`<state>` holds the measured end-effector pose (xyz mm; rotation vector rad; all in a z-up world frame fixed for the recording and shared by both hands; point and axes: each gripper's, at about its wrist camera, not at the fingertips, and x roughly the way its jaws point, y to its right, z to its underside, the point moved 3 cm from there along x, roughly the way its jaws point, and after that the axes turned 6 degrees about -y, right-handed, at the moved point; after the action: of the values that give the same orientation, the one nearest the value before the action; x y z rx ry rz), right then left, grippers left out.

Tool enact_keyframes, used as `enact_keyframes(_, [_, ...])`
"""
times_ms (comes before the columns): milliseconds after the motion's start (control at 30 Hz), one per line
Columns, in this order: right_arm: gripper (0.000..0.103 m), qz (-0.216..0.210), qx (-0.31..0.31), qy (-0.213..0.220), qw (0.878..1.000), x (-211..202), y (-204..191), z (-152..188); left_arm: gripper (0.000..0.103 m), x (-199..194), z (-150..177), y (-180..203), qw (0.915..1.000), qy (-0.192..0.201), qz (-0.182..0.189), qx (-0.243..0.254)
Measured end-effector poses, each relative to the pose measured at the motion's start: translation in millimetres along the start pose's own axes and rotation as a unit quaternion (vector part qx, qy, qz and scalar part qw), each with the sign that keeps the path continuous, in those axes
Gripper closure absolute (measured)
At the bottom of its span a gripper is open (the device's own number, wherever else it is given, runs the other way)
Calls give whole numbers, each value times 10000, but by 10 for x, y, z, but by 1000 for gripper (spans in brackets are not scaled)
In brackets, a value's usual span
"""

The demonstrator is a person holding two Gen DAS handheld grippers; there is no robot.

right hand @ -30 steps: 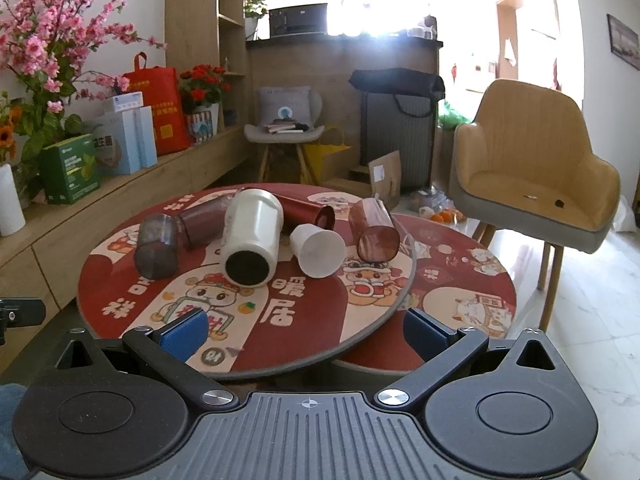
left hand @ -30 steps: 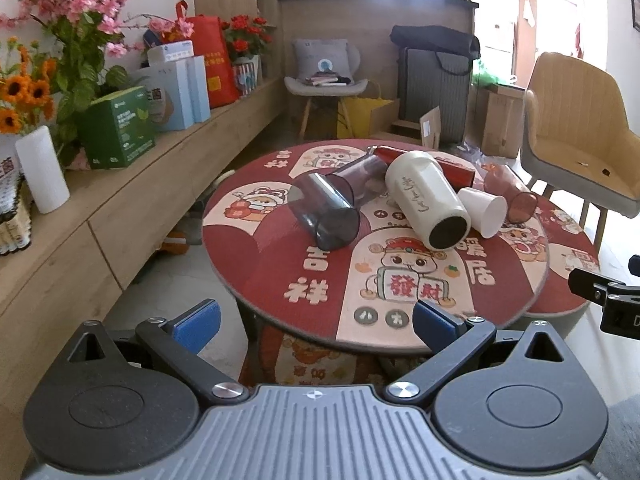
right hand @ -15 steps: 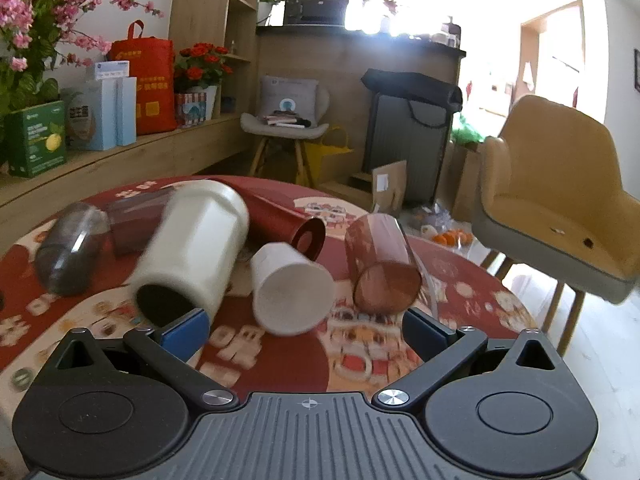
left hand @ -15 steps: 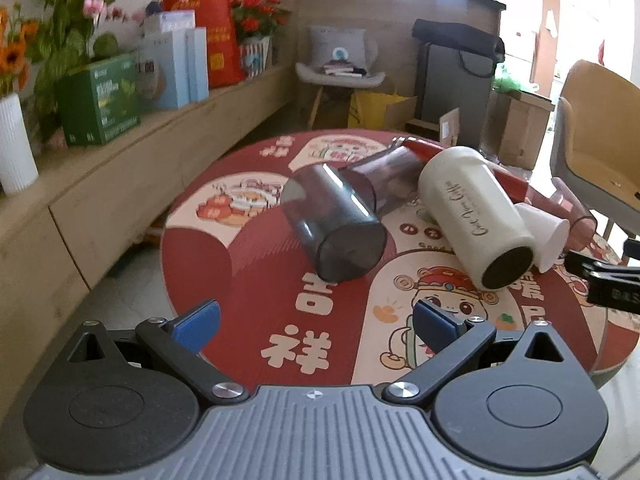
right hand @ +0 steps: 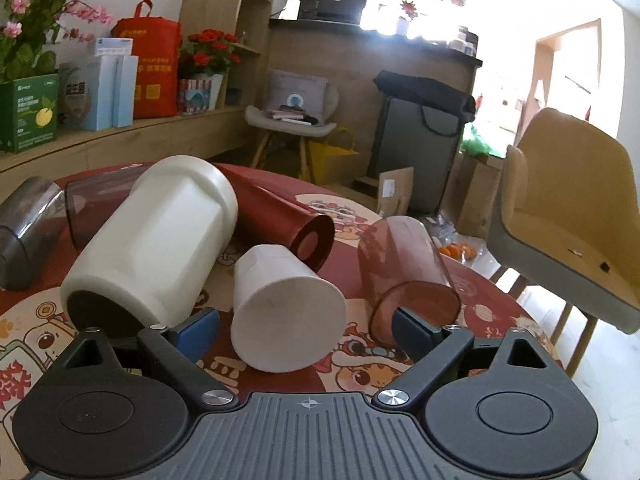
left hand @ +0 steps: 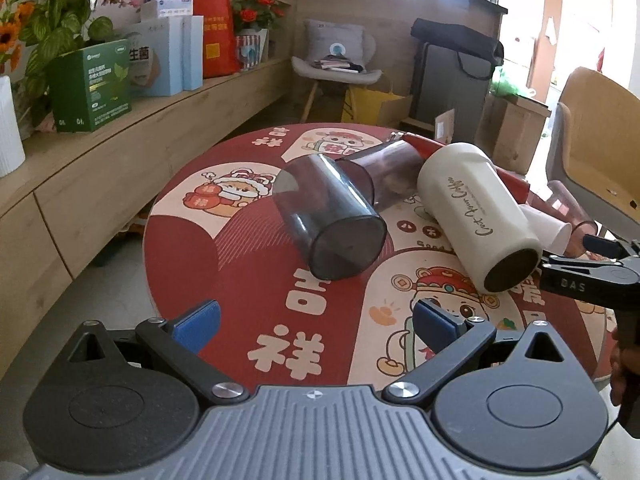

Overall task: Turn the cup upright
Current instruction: 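Reach the right tool to the white paper cup lying sideways and grasp it, then lift the white paper cup with the right tool while the left tool approaches it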

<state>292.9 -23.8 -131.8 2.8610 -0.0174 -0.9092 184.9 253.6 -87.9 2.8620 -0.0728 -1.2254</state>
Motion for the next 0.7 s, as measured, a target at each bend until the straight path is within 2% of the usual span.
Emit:
enact_keyframes(67, [23,-26,2,-15,10000,19,-6,-7,0,4,7,-9,10000,-15,-19,1])
enact_keyframes(267, [31,-120,-27,-34,9999,81,-36,-20,0,65,47,-19,9999,-90,-64,25])
enact_keyframes(333, [40,-117,-55,-74,9999,92,-46,-2,0,85,66,11,9998,-140,-49,106])
enact_keyframes(533, [41,-78,-178,0,9998,-19,-88,14,0,102,86,9,9996,-195,-45,178])
enact_keyframes(700, [41,34,42,-250,9997,-310,-64,120,0,78,92,-45,9998,-190,-12,95])
